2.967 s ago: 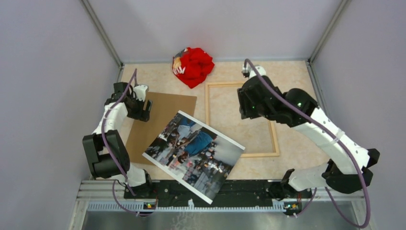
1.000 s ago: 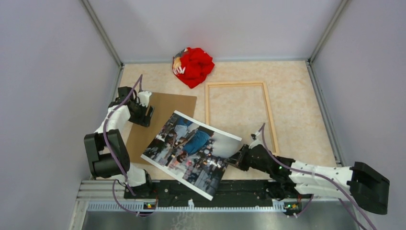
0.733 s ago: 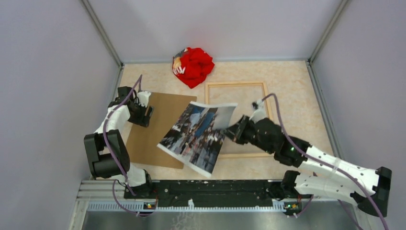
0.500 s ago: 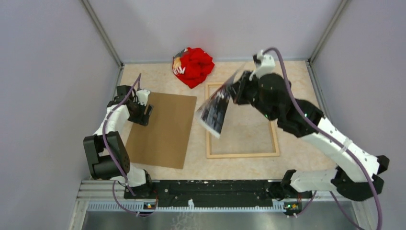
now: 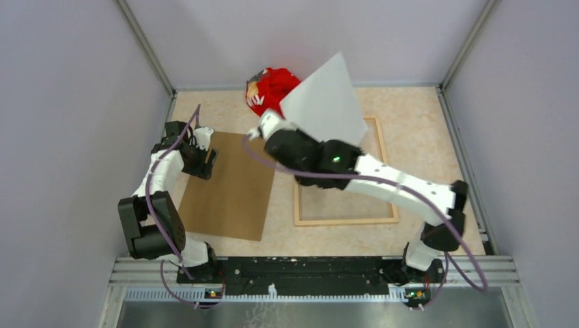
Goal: Put the photo into the frame
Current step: Turn over the photo from the photo frame.
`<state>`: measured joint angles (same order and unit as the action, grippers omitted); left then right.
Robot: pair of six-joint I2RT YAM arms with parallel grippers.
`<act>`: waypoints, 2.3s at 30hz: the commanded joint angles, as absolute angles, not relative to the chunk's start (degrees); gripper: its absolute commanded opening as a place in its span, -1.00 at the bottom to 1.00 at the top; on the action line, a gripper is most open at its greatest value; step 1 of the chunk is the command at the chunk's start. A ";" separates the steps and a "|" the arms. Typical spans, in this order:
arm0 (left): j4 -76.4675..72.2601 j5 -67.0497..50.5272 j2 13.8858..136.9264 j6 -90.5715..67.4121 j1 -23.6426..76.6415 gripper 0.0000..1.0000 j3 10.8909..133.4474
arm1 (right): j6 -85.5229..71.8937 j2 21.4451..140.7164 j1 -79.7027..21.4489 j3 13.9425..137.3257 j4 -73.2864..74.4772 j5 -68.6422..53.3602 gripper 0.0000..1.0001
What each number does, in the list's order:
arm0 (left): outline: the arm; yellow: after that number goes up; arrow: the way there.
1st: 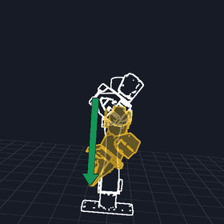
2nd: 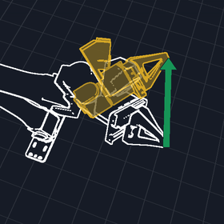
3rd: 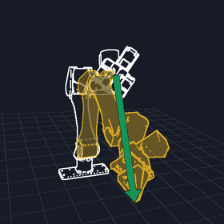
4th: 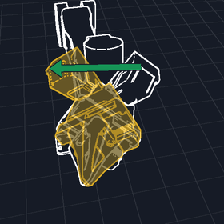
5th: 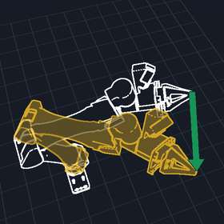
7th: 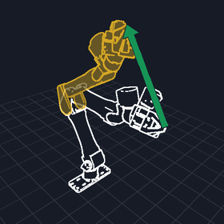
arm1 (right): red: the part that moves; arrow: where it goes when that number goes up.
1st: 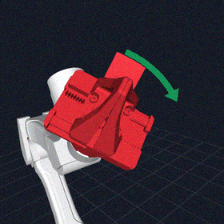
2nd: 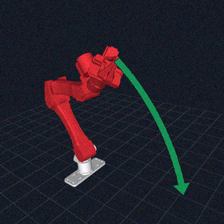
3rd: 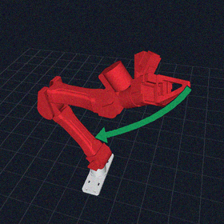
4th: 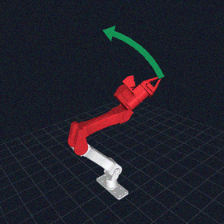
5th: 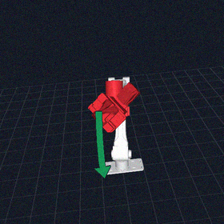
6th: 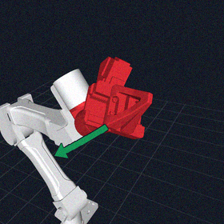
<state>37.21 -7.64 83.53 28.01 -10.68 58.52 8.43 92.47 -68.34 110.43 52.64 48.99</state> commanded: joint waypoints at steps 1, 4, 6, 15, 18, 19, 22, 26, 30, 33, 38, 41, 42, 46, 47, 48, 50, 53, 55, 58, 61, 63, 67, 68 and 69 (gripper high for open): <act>37.60 -8.05 82.12 28.21 -10.82 0.58 60.58 | 15.17 98.57 -71.91 102.70 58.83 58.55 -1.00; 37.44 -8.05 81.87 28.34 -10.83 0.57 60.32 | 13.72 100.00 -73.04 101.58 59.86 57.40 -1.00; 37.29 -8.05 81.70 28.47 -10.89 0.57 60.12 | 12.70 100.51 -74.22 100.00 60.25 56.29 -1.00; 37.42 -8.98 81.54 28.22 -10.91 0.57 60.12 | 10.18 101.84 -82.94 81.67 54.38 54.06 -1.00; 37.42 -9.20 81.54 28.21 -10.90 0.57 60.12 | 9.57 102.08 -85.81 77.98 53.05 54.23 -1.00; 37.44 -9.28 81.55 28.21 -10.89 0.57 60.12 | 9.83 101.98 -86.58 76.76 52.39 54.35 -1.00; 37.39 -9.68 81.78 28.00 -10.87 0.57 60.20 | 10.71 102.12 -88.55 73.04 50.97 55.52 -1.00; 37.40 -10.37 82.06 27.69 -10.88 0.57 60.21 | 11.58 102.21 -90.78 69.87 49.40 54.42 -1.00; 37.23 -10.52 82.31 27.60 -10.82 0.57 60.21 | 9.40 103.89 -92.80 69.87 50.15 52.69 -1.00; 37.13 -10.99 82.36 27.80 -10.89 0.57 60.05 | 6.46 106.86 -95.33 71.82 51.92 51.40 -1.00; 37.57 -11.25 83.66 28.25 -10.82 0.57 60.52 | 3.49 110.73 -99.76 73.12 53.56 53.06 -1.00; 39.05 -12.34 85.03 28.22 -10.81 0.56 61.89 | 1.64 110.29 -99.84 72.34 55.12 55.33 -1.00; 39.52 -13.21 85.38 28.09 -10.82 0.56 62.56 | 1.17 109.88 -99.85 71.99 55.19 55.43 -1.00; 42.57 -18.87 87.19 25.83 -10.75 0.56 66.83 | -1.47 108.51 -99.74 68.40 55.46 59.06 -1.00; 43.13 -20.10 87.29 25.20 -10.67 0.56 67.44 | -1.49 107.78 -99.45 66.69 54.54 59.66 -1.00; 43.27 -20.98 87.11 24.80 -10.55 0.57 67.59 | -0.91 106.98 -98.92 64.87 53.06 59.75 -1.00; 43.13 -21.70 86.57 24.33 -9.76 0.57 67.25 | 1.29 105.17 -97.36 62.15 50.13 60.59 -1.00; 43.16 -21.24 85.72 24.08 -8.19 0.58 66.28 | 1.82 104.42 -94.24 61.85 49.23 62.10 -0.92; 43.17 -20.34 85.45 24.10 -7.21 0.58 66.05 | 0.81 104.41 -92.04 62.60 50.05 62.79 -0.64; 44.32 -20.49 85.11 24.07 -6.80 0.60 67.05 | -6.35 104.77 -89.67 63.86 53.00 63.42 -0.22; 45.14 -20.89 84.57 24.63 -6.72 0.62 67.48 | -14.36 104.76 -89.14 63.83 55.59 62.54 0.19; 45.85 -20.91 84.31 25.09 -6.60 0.62 67.33 | -20.34 104.32 -89.12 65.26 58.00 60.31 0.35; 46.36 -21.16 83.41 25.89 -6.58 0.62 66.63 | -28.82 100.73 -89.11 66.75 59.51 53.86 0.66; 46.50 -21.11 83.22 26.04 -6.51 0.62 66.58 | -31.01 99.63 -89.12 66.59 59.43 51.20 0.72; 46.57 -21.10 83.11 26.21 -6.57 0.62 66.62 | -33.10 98.60 -89.19 66.65 59.90 49.20 0.77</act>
